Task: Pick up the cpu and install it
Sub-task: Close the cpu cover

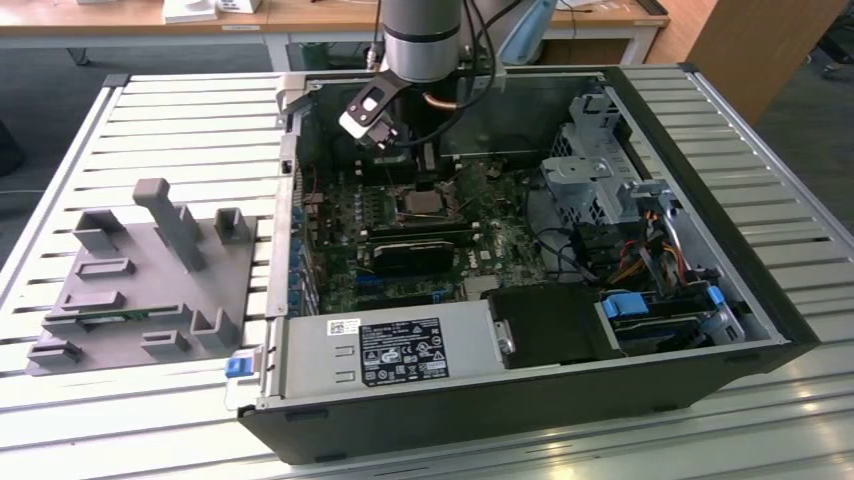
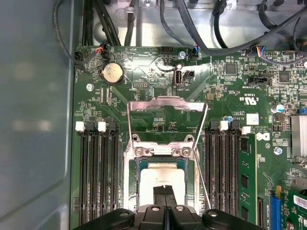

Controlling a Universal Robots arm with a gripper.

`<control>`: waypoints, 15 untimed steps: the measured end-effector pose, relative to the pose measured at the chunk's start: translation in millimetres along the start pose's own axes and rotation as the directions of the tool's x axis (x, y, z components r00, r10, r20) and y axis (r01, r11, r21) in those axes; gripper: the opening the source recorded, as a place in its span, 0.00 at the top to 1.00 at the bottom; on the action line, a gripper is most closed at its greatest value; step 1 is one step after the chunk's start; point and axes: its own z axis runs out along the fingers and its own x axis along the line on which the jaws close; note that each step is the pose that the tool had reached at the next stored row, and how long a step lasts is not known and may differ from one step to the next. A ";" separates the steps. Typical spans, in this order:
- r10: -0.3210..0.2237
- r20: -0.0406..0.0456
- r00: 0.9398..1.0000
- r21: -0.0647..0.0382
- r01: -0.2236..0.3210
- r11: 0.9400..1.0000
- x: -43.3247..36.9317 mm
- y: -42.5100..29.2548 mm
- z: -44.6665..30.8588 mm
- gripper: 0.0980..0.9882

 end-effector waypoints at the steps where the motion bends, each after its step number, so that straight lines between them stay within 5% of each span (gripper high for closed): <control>1: 0.000 0.000 1.000 0.000 0.000 1.000 0.0 0.0 -0.6 0.99; 15: 0.002 0.000 1.000 0.000 -0.002 1.000 -0.3 0.9 -16.7 0.99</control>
